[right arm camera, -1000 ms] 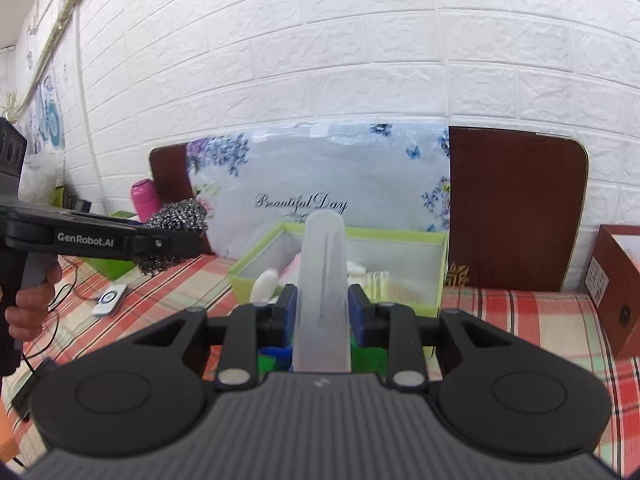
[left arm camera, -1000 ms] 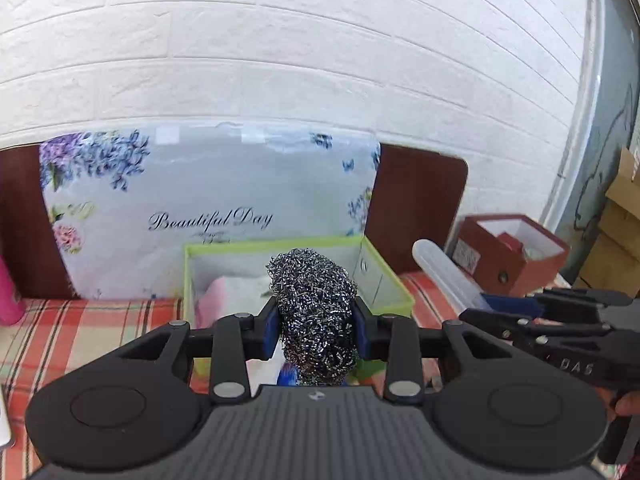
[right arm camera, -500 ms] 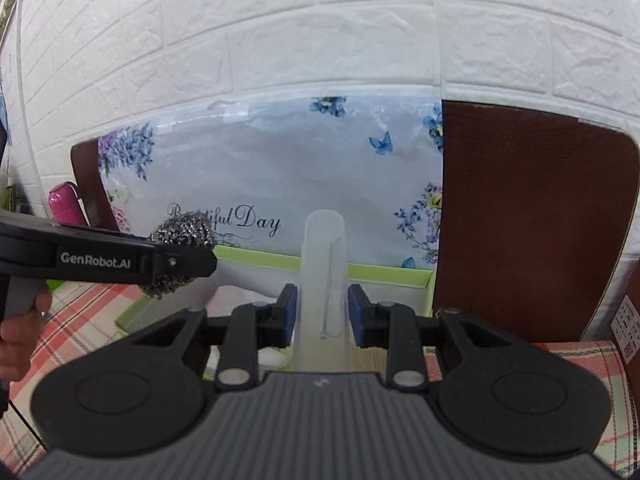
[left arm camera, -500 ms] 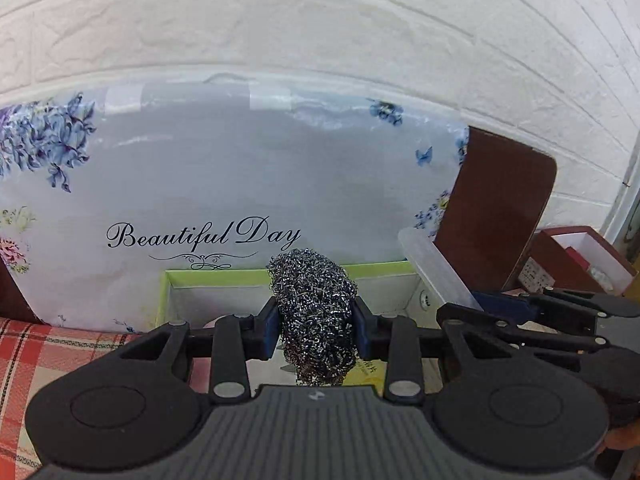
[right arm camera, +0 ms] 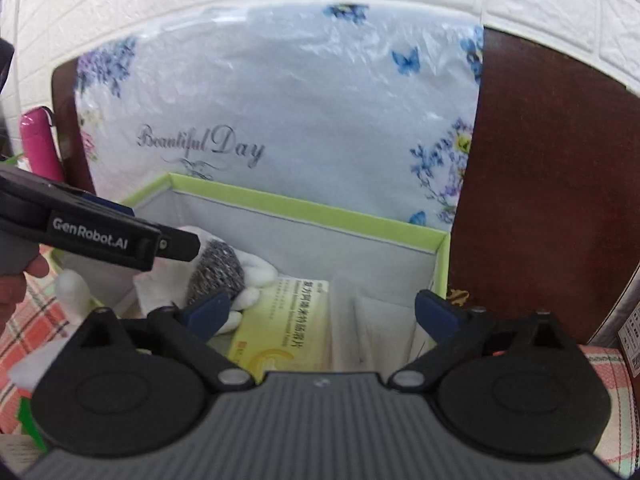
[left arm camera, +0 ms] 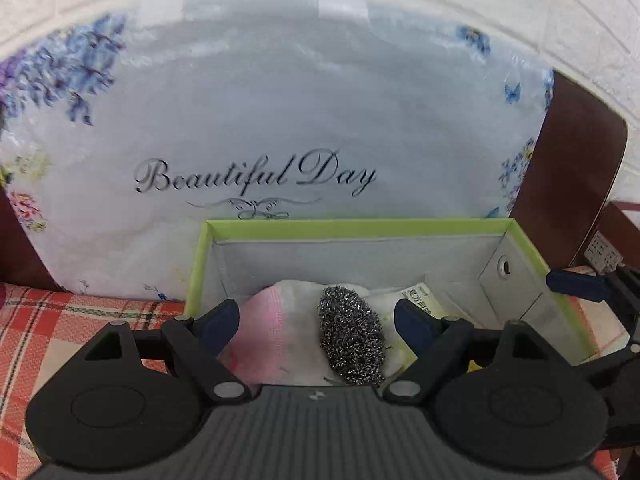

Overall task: Organize objects
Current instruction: 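Carry steel wool and clear tube into the lime-green box and release both, then move both tools back to the table toward the white medicine box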

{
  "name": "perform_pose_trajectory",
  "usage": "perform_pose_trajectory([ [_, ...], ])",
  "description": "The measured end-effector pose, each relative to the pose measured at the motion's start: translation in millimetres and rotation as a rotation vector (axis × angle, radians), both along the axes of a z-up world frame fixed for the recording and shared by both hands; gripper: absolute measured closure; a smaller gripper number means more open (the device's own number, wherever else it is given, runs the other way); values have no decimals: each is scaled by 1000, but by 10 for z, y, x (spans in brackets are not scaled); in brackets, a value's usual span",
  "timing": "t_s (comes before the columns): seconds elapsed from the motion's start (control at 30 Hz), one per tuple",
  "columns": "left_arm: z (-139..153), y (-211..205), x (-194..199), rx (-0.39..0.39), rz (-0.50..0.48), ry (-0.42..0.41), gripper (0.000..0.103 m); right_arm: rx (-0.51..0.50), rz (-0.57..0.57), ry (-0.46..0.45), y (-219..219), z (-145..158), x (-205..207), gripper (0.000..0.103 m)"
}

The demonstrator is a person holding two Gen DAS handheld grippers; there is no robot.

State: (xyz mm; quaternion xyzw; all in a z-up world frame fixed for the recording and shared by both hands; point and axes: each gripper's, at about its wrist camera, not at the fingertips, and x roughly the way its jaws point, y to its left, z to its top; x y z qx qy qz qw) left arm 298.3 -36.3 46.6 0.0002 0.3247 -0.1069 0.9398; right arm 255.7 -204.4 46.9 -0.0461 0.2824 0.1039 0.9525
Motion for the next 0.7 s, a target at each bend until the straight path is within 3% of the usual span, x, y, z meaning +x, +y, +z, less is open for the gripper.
perform_pose_trajectory([
  [0.17, 333, 42, -443, 2, 18, -92, 15, 51, -42, -28, -32, 316, -284, 0],
  [0.33, 530, 88, -1014, 11, 50, -148, 15, 18, -158, -32, 31, 541, -692, 0],
  [0.57, 464, 91, -1684, 28, 33, -152, 15, 21, -230, -19, 153, 565, -1306, 0],
  [0.7, 371, 170, -1973, -5, 35, -122, 15, 27, -255, -29, 244, 512, -1623, 0],
])
